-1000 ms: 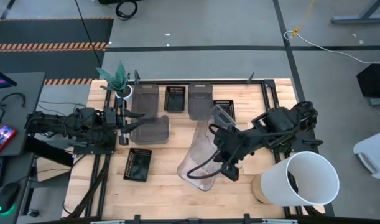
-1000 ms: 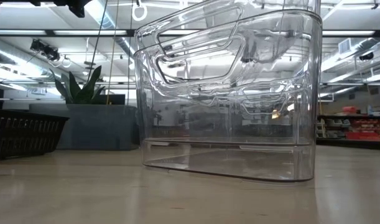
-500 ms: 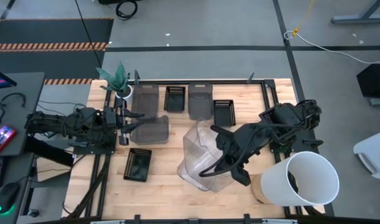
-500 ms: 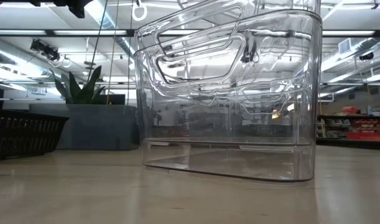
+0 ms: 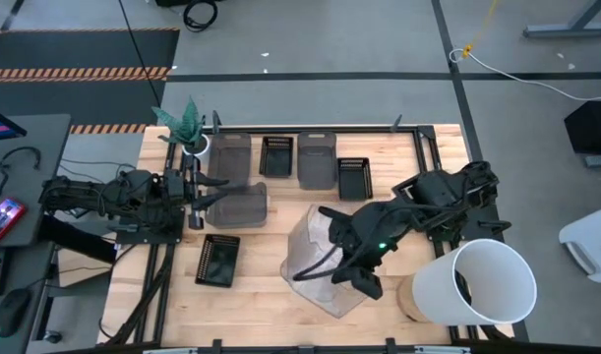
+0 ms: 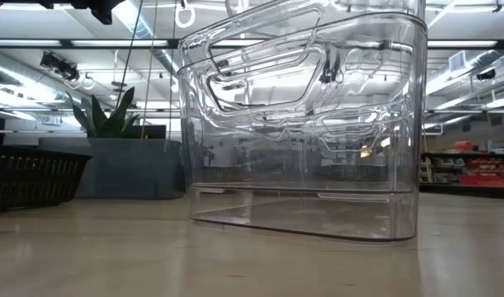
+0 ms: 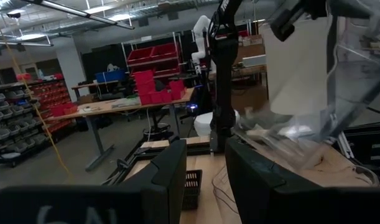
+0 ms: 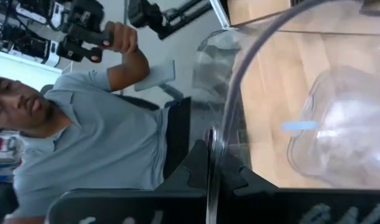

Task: Stack baskets by color
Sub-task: Stack the top transparent bin on the bottom stacked transparent bins

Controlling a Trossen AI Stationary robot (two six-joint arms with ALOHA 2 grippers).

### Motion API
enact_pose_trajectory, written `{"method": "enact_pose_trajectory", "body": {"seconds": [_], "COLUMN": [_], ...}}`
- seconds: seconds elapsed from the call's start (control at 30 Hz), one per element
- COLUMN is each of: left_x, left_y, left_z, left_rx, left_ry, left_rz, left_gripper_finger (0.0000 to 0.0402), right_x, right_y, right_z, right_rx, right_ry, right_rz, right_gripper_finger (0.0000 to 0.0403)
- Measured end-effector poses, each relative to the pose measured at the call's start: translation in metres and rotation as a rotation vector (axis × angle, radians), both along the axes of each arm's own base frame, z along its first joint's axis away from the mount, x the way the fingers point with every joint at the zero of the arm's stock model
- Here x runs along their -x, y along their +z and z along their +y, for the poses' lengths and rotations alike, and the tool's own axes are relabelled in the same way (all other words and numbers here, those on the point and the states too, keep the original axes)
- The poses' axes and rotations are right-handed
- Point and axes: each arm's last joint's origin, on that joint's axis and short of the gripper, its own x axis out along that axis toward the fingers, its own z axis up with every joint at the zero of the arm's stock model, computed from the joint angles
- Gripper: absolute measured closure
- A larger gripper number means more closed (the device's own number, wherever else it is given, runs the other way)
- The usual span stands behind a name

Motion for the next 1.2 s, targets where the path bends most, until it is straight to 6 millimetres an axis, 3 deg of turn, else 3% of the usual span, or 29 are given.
{"method": "enact_pose_trajectory", "body": {"seconds": [0.37, 0.8, 1.2], "left_x": [0.0, 0.0, 0.0], "left_y": [0.0, 0.0, 0.0], "left_z": [0.0, 0.0, 0.0], "left_rx": [0.001, 0.001, 0.001], "left_ry": [0.002, 0.009, 0.009], "left_rz": [-0.002, -0.002, 0.001], "left_gripper_finger": [0.0283, 0.0283, 0.0283], "right_x": [-0.033, -0.075, -0.092], "right_y": [-0.033, -0.091, -0.121], "right_z": [-0.013, -0.018, -0.028], "right_rx": [0.025, 0.045, 0.086], "right_ry": [-0.078, -0.102, -0.192], "right_rz": [0.162, 0.41, 0.55], "right_gripper_finger": [0.04, 0.04, 0.0401]}}
